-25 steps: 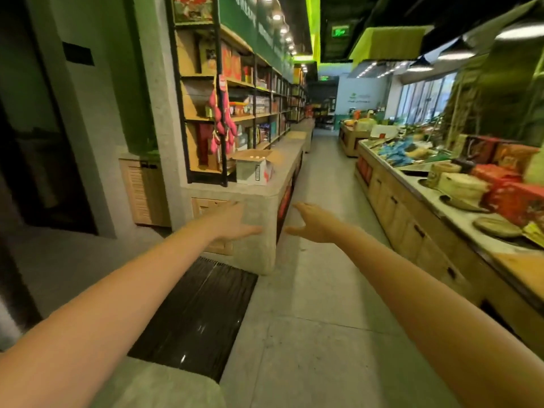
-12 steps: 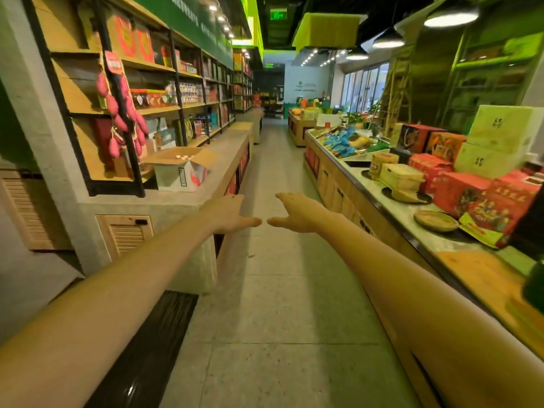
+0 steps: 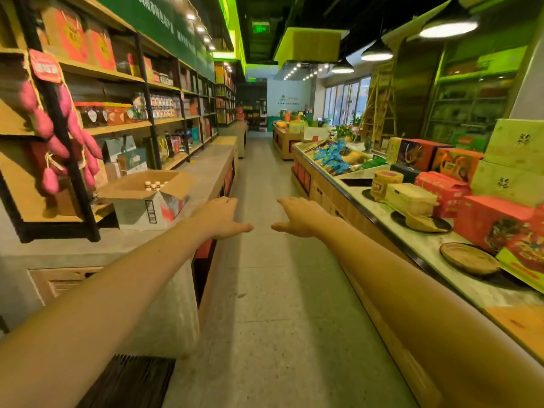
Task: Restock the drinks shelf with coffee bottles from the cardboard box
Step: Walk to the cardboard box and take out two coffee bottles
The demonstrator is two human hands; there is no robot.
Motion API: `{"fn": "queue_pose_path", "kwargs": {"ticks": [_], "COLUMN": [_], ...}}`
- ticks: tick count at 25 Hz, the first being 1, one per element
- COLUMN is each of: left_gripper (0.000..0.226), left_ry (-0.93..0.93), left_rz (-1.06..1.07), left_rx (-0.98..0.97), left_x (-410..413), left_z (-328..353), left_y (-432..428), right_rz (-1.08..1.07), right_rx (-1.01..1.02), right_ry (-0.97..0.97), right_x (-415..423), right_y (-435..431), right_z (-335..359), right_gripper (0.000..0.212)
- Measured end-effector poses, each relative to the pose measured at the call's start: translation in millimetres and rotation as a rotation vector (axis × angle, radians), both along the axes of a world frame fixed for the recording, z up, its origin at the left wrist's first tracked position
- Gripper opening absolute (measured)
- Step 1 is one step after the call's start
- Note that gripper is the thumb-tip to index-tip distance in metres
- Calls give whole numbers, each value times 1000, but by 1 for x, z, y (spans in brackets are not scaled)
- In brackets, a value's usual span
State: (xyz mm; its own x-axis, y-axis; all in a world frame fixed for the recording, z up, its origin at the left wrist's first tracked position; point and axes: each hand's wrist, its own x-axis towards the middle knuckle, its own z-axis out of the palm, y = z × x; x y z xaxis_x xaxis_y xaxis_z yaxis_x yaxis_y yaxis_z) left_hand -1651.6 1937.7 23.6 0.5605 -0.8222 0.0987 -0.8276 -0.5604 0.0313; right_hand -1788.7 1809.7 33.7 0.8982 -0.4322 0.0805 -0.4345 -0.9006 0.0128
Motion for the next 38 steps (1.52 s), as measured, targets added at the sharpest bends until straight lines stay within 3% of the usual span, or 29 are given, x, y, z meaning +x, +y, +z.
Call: {"fn": "queue_pose_path", "kwargs": {"ticks": [8,18,30,38], "left_gripper": [85,85,83,75], "left_ry": [-17,-6,-60,-64], "left_rz": [-8,230,466,653], "left_rx": [22,-70,-74,-86], "left_x": [161,392,691,860], "left_z": [-21,10,-6,-25], "left_y": [-148,-318,-352,-327], "right_rz": [6,149,471,629], "right_rx": [0,45,69,180], "right_ry": [13,-22,-61,1], "right_x": [170,432,776,995], "right_y": [-159,-371,-420,-390], "right_z": [-11,-3,-17,-45], "right_gripper": [73,70,76,72]}}
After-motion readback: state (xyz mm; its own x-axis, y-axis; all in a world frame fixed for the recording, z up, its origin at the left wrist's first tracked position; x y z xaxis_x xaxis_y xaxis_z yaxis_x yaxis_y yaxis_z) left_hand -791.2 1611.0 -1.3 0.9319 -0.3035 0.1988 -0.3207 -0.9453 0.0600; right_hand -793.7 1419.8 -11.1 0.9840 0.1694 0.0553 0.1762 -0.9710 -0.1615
